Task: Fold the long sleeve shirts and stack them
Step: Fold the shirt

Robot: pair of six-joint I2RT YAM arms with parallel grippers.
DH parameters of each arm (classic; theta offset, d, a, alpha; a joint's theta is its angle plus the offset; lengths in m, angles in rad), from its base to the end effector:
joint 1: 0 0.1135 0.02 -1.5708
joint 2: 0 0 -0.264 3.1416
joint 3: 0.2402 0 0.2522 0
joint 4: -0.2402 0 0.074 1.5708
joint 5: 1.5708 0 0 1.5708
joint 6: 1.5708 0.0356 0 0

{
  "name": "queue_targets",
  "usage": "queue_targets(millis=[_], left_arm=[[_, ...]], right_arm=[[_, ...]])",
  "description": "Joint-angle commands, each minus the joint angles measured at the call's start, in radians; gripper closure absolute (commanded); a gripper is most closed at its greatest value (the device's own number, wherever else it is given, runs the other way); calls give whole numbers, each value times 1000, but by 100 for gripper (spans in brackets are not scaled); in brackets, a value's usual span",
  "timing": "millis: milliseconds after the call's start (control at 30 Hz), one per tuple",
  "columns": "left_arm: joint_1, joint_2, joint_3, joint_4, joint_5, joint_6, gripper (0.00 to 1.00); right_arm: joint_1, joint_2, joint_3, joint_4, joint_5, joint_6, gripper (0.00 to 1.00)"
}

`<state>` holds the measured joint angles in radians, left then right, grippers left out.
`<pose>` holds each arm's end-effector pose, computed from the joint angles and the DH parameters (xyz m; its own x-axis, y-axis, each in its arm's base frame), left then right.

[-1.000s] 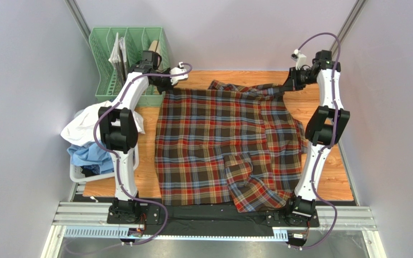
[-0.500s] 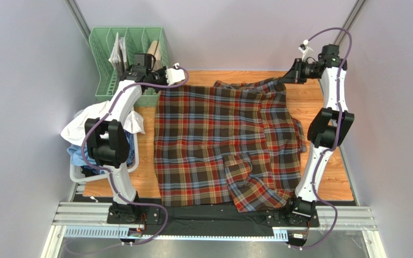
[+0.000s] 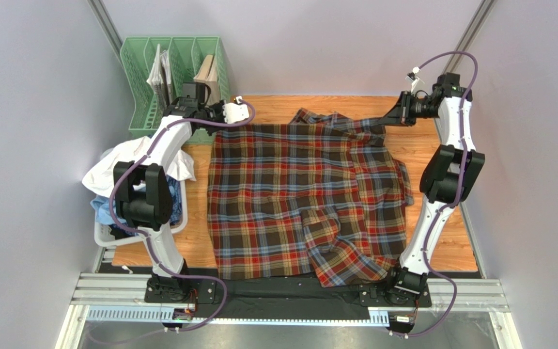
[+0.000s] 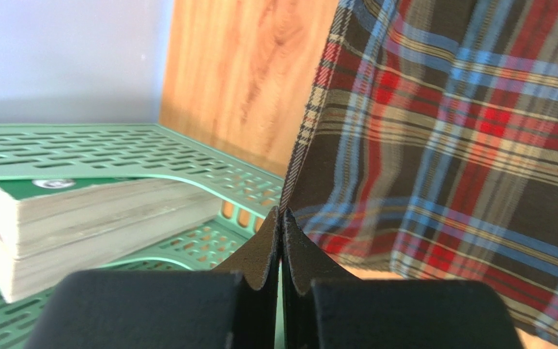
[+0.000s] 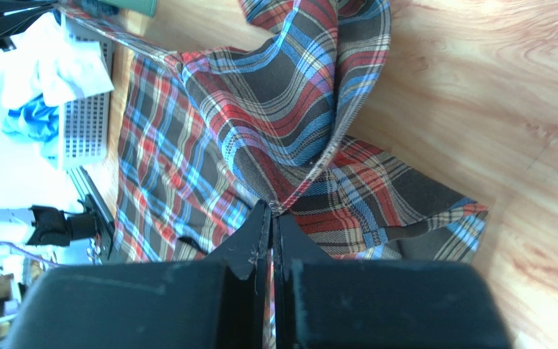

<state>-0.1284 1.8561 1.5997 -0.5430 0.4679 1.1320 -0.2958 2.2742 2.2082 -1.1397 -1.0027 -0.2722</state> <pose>0.4147 -0.0697 0.2869 0.0837 0.8039 -0.5889 0.8247 0.2758 0.4937 0.4606 -0.1090 0.2715 -0.8254 0.1003 -0.5556 -0.3664 0.6534 0.6624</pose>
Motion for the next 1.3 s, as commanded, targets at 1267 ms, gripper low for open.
queue_targets(millis=[1267], left_arm=[[-131,-230,-438,-216,-123,137,100]], right_arm=[[-9,-217,-416,-246,280,-458,100]])
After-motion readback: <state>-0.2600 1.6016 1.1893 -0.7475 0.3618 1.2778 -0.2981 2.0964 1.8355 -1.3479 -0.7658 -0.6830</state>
